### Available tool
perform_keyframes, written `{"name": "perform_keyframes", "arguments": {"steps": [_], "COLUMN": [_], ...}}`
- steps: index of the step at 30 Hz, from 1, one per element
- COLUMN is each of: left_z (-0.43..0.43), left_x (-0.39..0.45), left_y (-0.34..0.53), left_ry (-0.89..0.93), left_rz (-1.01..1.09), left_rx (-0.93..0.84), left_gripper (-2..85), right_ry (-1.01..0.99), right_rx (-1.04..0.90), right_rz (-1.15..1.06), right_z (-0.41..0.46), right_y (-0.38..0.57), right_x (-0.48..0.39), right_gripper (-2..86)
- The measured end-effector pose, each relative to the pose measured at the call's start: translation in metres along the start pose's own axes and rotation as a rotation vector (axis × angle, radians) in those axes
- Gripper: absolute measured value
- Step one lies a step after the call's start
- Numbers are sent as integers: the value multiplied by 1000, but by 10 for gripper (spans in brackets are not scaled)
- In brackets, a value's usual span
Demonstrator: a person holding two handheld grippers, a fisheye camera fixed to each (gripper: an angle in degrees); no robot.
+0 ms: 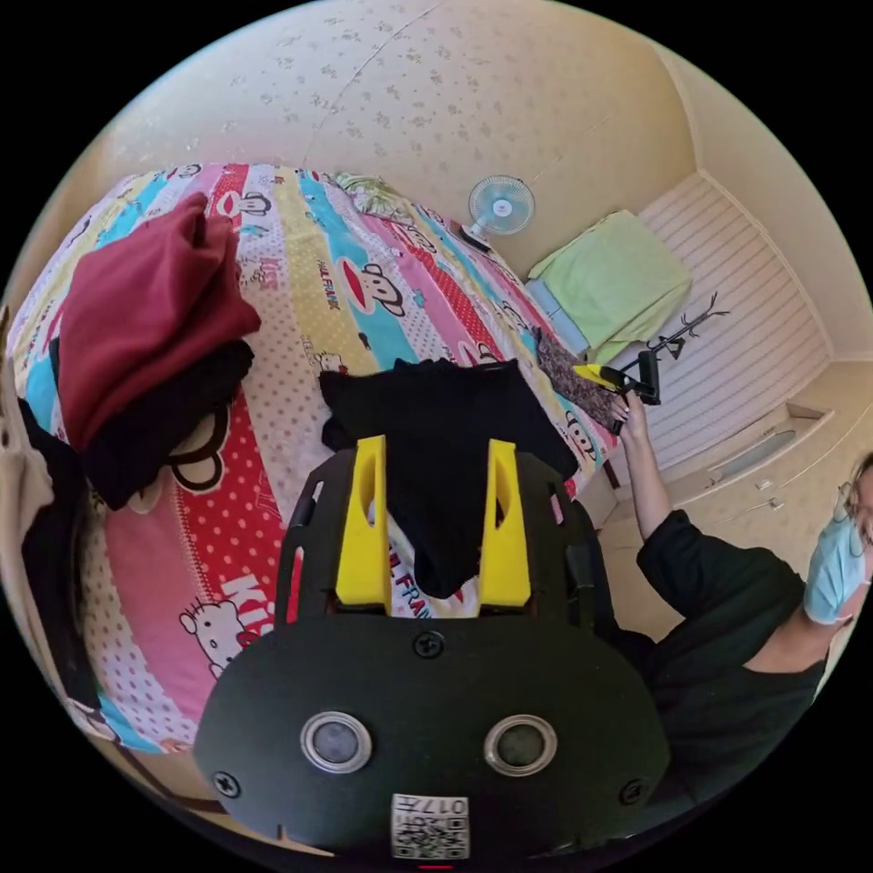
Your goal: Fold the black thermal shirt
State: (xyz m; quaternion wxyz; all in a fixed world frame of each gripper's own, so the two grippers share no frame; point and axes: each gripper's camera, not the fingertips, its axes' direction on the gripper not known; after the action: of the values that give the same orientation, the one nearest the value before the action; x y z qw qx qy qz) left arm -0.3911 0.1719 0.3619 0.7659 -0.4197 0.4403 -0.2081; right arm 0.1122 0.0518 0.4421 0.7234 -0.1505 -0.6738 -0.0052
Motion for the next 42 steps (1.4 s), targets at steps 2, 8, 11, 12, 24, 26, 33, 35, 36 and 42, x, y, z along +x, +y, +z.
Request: {"name": "perform_keyframes", "arguments": {"steps": [2, 8, 11, 12, 24, 26, 33, 35, 36, 42], "left_z": [22, 59, 49, 55, 44, 54, 79, 87, 91, 111], "left_x": [-10, -41, -60, -64, -121, -128, -139, -144, -145, -152], "left_y": [20, 59, 65, 65, 110, 113, 133, 133, 130, 114], "left_ry": [-34, 133, 171, 133, 255, 279, 249, 298, 307, 336], "left_rz": [-43, -155, -230, -223, -479, -512, -586, -609, -606, -636], "left_rx": [-39, -36, -59, -106, 152, 179, 353, 353, 343, 295], "left_gripper": [152, 56, 34, 35, 183, 179, 149, 148, 148, 85], "right_ry": [38, -131, -117, -103, 407, 403, 275, 293, 292, 171], "right_rx": [-67, -187, -88, -78, 49, 98, -403, -309, -288, -126], "right_rz": [55, 146, 217, 221, 58, -48, -25, -4, -7, -47], "right_z": [25, 60, 41, 39, 50, 68, 235, 239, 236, 217], "right_y": [38, 106, 116, 116, 75, 65, 47, 59, 61, 88], "right_x": [12, 34, 37, 38, -69, -104, -85, -79, -79, -54], "right_gripper": [130, 67, 41, 39, 13, 9, 6, 5, 5, 5]}}
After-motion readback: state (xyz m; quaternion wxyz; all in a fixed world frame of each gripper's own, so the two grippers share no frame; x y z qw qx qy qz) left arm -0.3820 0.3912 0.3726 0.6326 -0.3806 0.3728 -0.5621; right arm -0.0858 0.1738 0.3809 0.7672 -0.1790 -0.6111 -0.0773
